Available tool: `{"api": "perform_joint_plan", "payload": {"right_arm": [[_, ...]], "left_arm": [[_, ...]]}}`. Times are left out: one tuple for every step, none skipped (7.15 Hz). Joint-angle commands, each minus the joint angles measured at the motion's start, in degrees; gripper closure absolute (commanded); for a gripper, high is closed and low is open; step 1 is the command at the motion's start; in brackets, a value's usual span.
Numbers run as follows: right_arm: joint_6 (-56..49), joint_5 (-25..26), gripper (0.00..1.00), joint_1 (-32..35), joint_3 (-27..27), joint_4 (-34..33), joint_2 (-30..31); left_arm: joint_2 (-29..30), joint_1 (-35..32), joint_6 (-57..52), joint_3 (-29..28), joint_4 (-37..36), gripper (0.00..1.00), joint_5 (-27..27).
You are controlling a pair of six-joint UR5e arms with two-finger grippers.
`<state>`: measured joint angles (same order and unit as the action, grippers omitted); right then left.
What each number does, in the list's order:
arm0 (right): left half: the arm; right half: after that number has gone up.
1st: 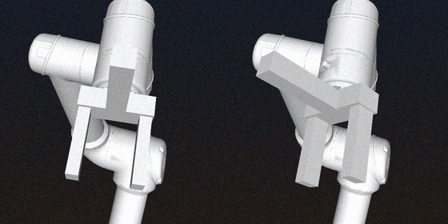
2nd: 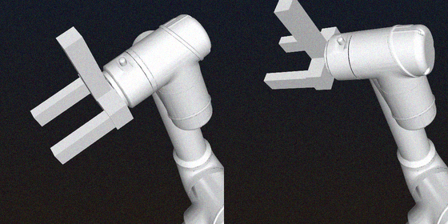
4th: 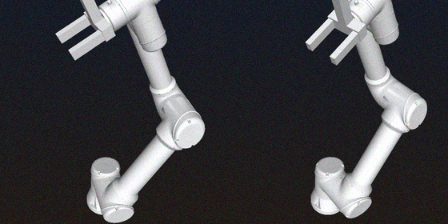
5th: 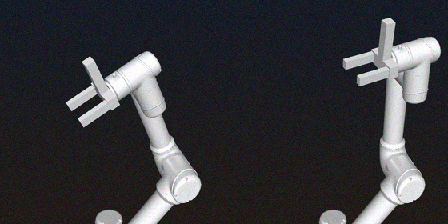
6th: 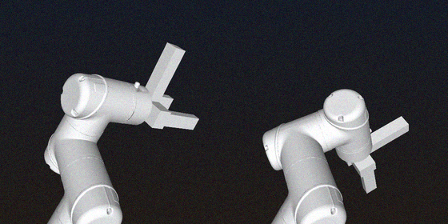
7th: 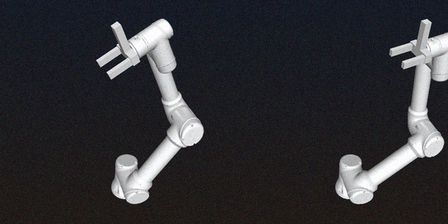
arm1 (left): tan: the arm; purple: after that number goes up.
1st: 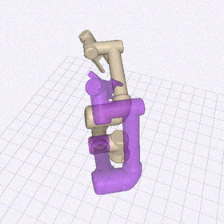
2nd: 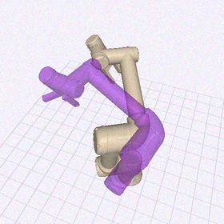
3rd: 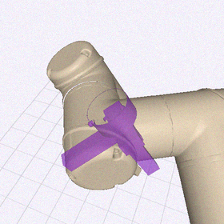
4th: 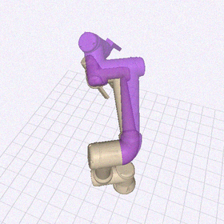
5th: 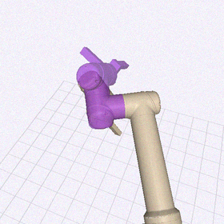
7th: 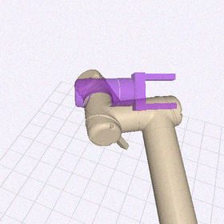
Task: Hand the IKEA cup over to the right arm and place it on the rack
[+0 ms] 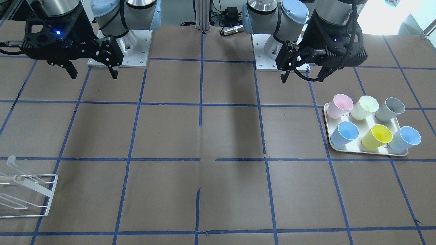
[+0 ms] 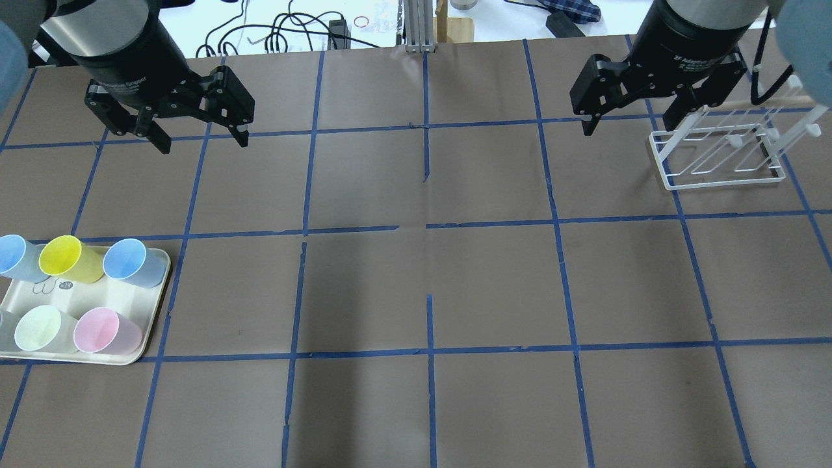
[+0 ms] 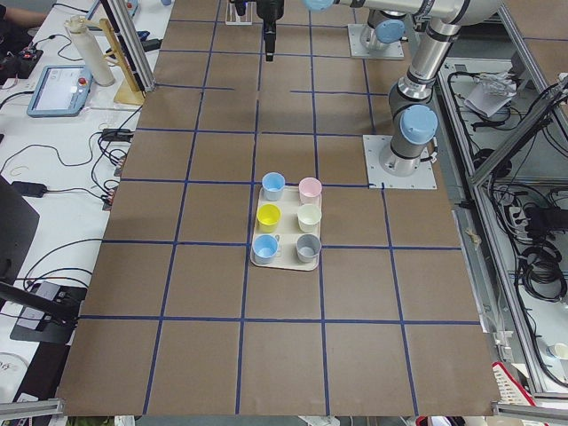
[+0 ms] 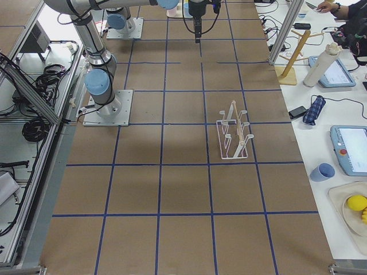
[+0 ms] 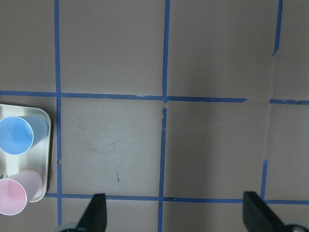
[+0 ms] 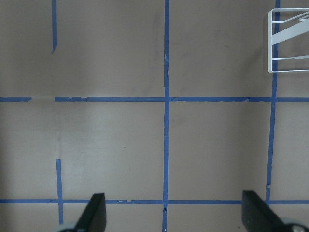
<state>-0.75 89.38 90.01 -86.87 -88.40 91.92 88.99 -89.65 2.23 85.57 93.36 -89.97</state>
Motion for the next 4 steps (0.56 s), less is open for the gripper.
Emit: {"api": "perform_joint_plan", "payload": {"right_arm": [[0.0, 0.0, 0.0, -0.3, 0.0, 0.2, 0.0], [0.0, -0.1, 0.0, -0.3, 0.0, 0.2, 0.1], [0.0, -0.1, 0.0, -0.2, -0.1, 0.2, 0.2], [0.0, -0.2, 0.0, -0.3, -0.1, 0.2, 0.2]], "left_arm": [[-0.2, 0.0, 0.1, 0.1, 0.2, 0.0, 0.1], [0.5, 0.3, -0.7, 0.4, 1.0, 0.0, 0.1], [1.7, 0.6, -0.8, 0.3, 1.5, 0.0, 0.9], [2.2, 1.4, -1.0, -0.6, 1.5, 0.0, 1.0]]}}
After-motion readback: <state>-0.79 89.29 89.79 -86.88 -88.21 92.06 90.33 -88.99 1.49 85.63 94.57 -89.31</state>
